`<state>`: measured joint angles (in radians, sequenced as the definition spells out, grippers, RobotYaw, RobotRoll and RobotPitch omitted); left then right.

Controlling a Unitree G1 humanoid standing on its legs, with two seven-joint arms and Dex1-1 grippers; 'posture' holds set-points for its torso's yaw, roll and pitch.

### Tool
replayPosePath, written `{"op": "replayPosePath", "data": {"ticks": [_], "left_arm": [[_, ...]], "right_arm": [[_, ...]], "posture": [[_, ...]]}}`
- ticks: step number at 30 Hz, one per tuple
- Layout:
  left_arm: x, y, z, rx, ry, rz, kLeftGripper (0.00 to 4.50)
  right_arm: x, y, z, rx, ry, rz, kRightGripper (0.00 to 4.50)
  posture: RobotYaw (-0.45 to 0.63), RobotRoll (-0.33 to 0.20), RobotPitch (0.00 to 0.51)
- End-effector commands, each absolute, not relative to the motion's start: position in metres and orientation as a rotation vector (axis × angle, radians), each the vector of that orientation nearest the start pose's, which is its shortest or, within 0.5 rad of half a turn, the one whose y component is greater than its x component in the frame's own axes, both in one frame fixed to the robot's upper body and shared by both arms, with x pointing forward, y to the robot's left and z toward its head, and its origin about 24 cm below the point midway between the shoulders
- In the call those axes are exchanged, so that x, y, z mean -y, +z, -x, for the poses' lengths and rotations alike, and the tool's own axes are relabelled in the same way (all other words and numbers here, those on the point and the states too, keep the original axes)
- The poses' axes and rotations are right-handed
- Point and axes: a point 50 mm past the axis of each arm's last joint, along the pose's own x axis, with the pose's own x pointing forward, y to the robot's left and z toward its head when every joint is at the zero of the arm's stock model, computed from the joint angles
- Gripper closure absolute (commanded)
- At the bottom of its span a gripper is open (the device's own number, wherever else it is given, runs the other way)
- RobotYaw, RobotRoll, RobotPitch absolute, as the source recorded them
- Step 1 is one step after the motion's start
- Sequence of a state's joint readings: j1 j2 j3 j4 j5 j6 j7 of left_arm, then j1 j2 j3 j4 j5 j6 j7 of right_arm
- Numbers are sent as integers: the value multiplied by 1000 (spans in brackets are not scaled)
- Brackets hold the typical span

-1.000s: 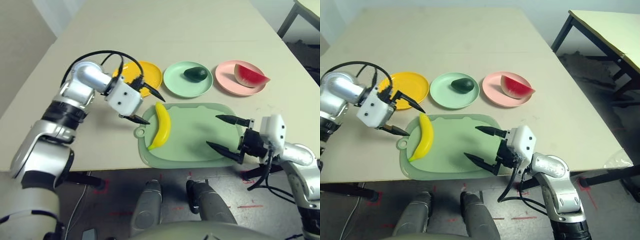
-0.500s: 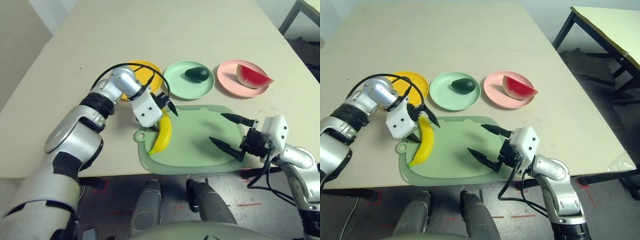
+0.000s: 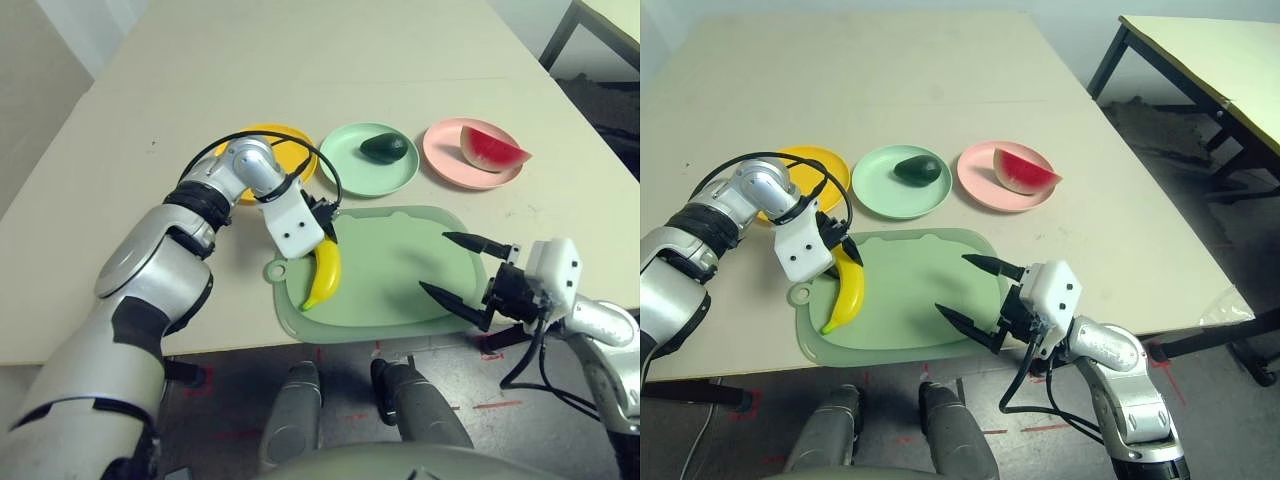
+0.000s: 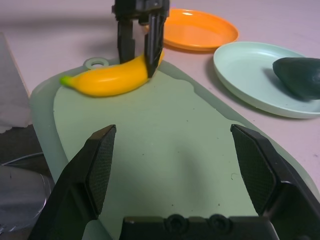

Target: Place the fruits into color-matched plates.

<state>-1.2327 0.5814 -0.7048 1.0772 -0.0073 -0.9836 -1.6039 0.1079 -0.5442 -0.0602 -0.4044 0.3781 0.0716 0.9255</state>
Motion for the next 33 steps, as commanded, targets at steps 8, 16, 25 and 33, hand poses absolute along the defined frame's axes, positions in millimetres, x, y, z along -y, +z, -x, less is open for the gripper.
{"op": "replayPosePath", "data": {"ticks": [8,16,25,33], "left_arm": [[-231,244,-375,-257,-1100,-1486,2839],[-253,216,-385,-316,-823,-1403,2839],[-249,191,-394,-316,-683,-1394,2839],[-245,188,-397,-299,-651,-1396,1512]], "right_arm": [[160,112,-205,145,980,186,0],[155,109,-204,125,975,192,0],[159,110,-201,103,955,182,0],[161,110,-199,100,932,179,0]], "posture": [[-31,0,185],[-23,0,192],[-44,0,196],[-63,0,198]]}}
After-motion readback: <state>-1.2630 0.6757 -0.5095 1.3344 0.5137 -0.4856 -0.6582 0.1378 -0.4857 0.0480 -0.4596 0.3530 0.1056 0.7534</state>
